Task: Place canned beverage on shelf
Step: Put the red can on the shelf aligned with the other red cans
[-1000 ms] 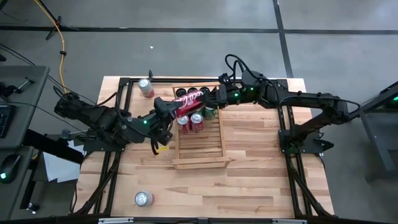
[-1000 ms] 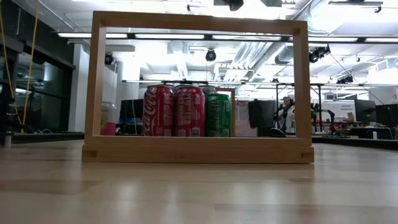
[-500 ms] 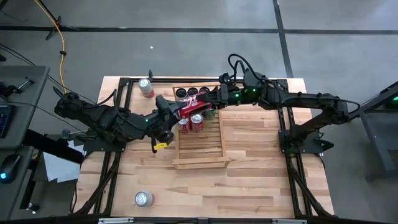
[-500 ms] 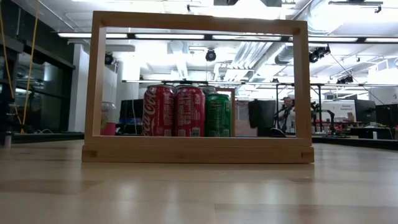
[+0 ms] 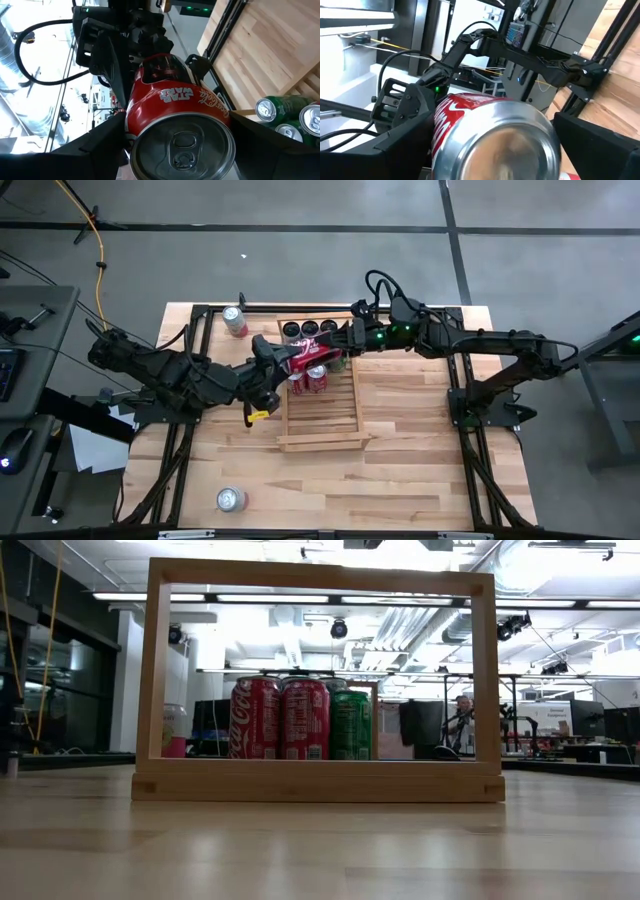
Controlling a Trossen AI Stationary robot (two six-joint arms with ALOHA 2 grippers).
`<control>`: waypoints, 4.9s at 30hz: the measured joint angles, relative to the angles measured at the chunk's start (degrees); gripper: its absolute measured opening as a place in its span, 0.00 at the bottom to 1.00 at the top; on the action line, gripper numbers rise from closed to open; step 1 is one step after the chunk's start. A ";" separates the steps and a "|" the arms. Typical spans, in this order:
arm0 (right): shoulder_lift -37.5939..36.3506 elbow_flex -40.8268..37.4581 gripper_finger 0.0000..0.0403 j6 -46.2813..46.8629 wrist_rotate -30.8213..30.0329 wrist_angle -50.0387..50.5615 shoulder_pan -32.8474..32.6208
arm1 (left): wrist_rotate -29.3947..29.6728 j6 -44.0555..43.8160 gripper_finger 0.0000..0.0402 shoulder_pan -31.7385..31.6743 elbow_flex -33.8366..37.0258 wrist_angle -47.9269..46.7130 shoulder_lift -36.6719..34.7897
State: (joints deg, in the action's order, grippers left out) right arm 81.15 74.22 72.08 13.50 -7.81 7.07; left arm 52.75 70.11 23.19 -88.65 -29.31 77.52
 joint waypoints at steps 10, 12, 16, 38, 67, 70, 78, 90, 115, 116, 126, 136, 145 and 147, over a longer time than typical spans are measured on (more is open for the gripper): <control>0.08 -0.09 0.87 0.18 1.48 -0.66 -0.72 | -0.64 -0.13 0.71 -1.72 0.71 0.22 -0.14; 0.08 -0.09 0.82 0.50 1.48 -1.06 -0.70 | -0.61 -0.25 0.71 -1.89 0.69 0.41 -0.20; 0.01 -0.09 0.79 0.58 1.50 -1.30 -0.72 | -0.99 -0.25 0.71 -1.91 0.64 0.51 -0.20; -3.66 -0.14 0.77 -12.90 6.74 2.93 3.92 | 0.34 -28.31 0.82 -1.98 0.64 -6.10 -1.79; -0.19 -0.04 0.77 -50.68 -25.69 -22.94 -2.21 | -6.36 -98.36 0.82 -7.58 57.51 82.89 -21.88; 1.41 0.08 0.77 -51.60 -26.20 -29.63 -2.25 | -11.09 -95.14 0.82 -10.23 54.67 86.61 -19.37; 4.05 -0.05 0.77 -49.96 -28.40 -32.84 -2.24 | -23.42 -85.38 0.82 -16.39 42.62 86.10 -12.37; 4.81 -0.05 0.77 -48.61 -26.84 -34.11 -3.76 | -31.20 -89.58 0.82 -22.29 35.03 85.63 -4.37; 5.54 0.04 0.77 -47.50 -27.07 -31.71 -5.57 | -34.27 -85.90 0.82 -24.66 29.89 85.69 -2.40; 5.54 0.04 0.77 -47.50 -27.11 -32.48 -5.57 | -34.29 -85.90 0.82 -24.62 29.89 85.72 -2.40; 5.92 0.00 0.77 -46.54 -27.26 -33.06 -5.57 | -34.68 -86.62 0.82 -24.62 29.98 85.46 -1.73; 6.37 -0.05 0.76 -46.19 -27.19 -33.12 -5.57 | -34.35 -86.90 0.70 -24.62 29.97 85.51 -1.42; 5.77 0.03 0.87 -48.97 -26.89 -33.05 -4.79 | -31.96 -83.57 0.70 -24.58 30.02 81.53 -4.85; 5.23 0.04 0.88 -50.49 -26.95 -31.74 -4.69 | -30.99 -82.89 0.70 -24.62 29.97 77.61 -6.91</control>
State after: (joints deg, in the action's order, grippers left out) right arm 86.38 74.26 21.59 -13.45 -39.54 2.39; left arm 21.76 -12.78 -1.43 -58.67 48.30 70.61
